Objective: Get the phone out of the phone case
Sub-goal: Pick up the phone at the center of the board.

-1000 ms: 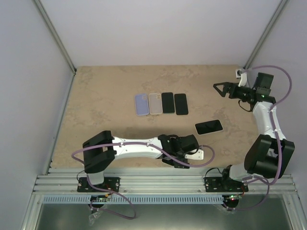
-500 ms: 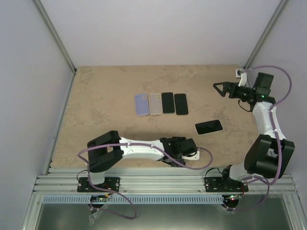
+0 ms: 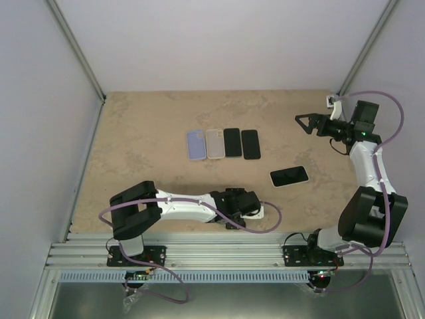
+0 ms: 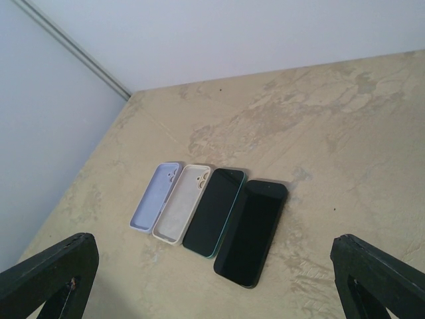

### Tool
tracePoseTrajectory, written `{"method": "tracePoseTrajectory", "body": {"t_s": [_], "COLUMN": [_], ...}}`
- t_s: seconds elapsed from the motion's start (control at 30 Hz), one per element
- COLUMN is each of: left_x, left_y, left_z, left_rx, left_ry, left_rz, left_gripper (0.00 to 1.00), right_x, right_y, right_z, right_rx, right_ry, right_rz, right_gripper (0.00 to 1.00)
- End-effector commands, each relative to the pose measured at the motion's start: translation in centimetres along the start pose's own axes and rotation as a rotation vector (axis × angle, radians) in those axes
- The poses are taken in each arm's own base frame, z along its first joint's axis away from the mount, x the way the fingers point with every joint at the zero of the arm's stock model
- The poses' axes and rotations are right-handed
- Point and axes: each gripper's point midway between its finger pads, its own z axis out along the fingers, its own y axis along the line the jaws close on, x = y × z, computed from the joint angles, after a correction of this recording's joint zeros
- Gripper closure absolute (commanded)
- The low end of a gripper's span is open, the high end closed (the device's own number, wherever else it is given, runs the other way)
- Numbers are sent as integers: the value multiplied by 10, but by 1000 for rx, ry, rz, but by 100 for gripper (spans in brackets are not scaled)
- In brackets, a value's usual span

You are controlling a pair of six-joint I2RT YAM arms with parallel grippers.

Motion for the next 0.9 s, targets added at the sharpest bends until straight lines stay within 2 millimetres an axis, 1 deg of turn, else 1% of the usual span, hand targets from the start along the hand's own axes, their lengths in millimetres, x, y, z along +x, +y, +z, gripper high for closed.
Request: {"method": "tracePoseTrajectory", "body": {"t_s": [0.0, 0.07, 0.2, 0.4, 0.63, 0.73, 0.87], "left_x": [20, 22, 24, 30, 10, 12, 19], "left_y": [22, 25, 24, 32, 28, 27, 32], "left_z": [-9, -11, -15, -11, -24, -19, -9], "left_rx": [-29, 2, 121, 255, 428, 441, 432], "left_ry": [30, 20, 0, 29, -7, 18, 42], "left_rz": [-73, -114, -223, -392, -528, -561, -621], "left_gripper": [0, 1, 1, 1, 1, 0, 0], "right_x": [1, 1, 1, 3, 4, 4, 4], "right_y": [1, 0, 0, 1, 2, 3, 4], "right_z": [-1, 0, 0, -1, -1, -2, -3], "right_rx": [-13, -15, -13, -12, -14, -14, -15], "right_ry": [-6, -5, -6, -11, -11, -13, -14], "right_rz": [-2, 2, 1, -2, -2, -6, -7], "right_gripper": [2, 2, 2, 2, 2, 2, 2]}}
